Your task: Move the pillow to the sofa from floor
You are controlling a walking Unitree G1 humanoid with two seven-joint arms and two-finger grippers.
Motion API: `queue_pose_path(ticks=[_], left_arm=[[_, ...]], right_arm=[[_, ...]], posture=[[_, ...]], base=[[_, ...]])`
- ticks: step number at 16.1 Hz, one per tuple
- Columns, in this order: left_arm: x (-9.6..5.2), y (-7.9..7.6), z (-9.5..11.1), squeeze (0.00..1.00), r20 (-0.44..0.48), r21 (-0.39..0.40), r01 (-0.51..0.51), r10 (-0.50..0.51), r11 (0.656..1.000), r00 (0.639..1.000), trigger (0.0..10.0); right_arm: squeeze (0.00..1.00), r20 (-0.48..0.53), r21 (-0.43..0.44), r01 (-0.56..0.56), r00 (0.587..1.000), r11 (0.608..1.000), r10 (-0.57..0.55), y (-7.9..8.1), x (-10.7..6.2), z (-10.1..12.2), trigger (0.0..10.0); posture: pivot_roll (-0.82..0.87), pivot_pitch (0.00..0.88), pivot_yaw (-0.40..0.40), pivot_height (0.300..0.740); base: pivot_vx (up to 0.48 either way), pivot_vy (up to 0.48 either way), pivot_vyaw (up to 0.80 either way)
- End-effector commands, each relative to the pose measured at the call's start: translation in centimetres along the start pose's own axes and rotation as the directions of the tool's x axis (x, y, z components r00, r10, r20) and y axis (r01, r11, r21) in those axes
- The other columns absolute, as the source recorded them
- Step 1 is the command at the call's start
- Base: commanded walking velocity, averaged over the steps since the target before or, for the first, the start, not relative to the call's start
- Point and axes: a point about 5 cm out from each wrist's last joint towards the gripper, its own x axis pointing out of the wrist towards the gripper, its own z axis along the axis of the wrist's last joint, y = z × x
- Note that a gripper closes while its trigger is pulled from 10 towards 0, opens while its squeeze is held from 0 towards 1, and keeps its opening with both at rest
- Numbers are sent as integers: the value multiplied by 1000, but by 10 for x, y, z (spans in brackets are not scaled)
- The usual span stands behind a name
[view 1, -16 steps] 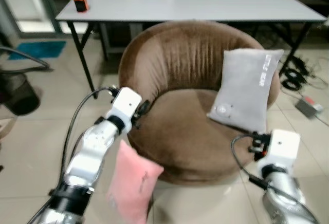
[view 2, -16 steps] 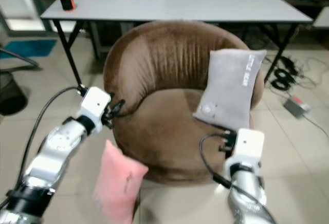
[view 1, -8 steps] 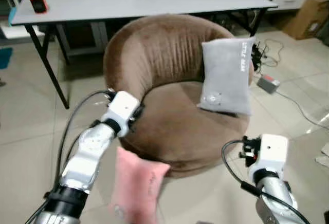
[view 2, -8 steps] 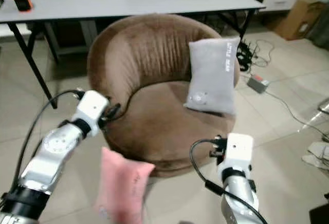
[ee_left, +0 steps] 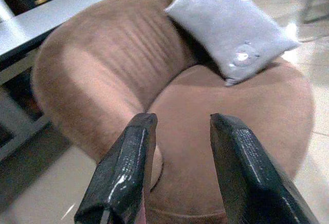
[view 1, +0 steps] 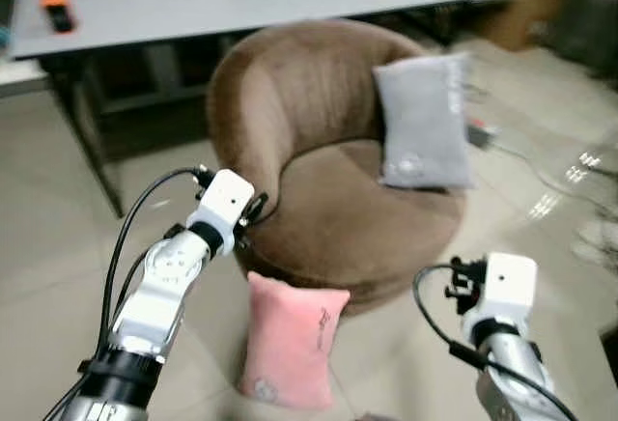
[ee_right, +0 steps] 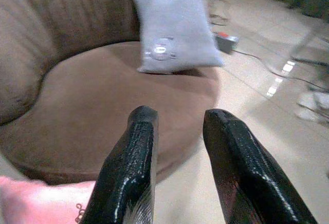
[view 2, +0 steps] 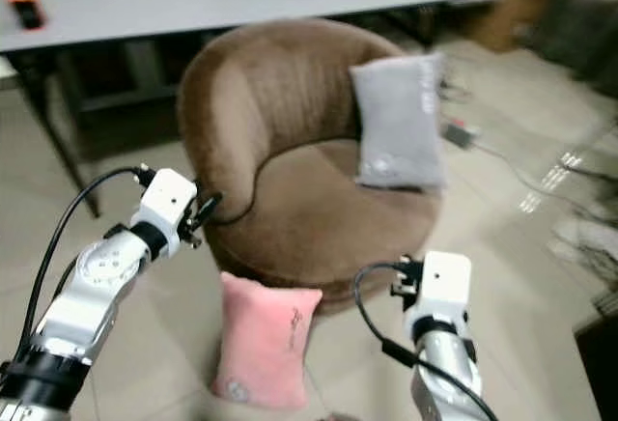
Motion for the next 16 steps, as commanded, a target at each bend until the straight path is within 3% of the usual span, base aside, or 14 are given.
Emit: queue_pose_path(ticks=[1,5,10,16], left_arm=[[8,-7,8,0,26,12,43,-43,999,999,10000],[18,-7,13,0,32,28,84,-85,996,996,10000],[23,-14,14,0,38,26,114,-115,993,993,10000],[21,-15,6,0,26,5,102,-102,995,994,10000]], right_arm=[[0,0,1,51,999,999,-51,-9,-2,0,10000],[0,-4,22,103,995,994,-103,-10,-11,-4,10000],[0,-11,25,142,990,990,-142,-16,-18,-7,10000],[0,-12,-8,118,993,993,-118,-11,-19,-6,10000]], posture=[[9,18,9,740],[-20,16,76,740],[-39,18,89,740],[-50,19,63,740]], base=[[0,405,-800],[0,408,-800],[0,406,-800],[0,405,-800]])
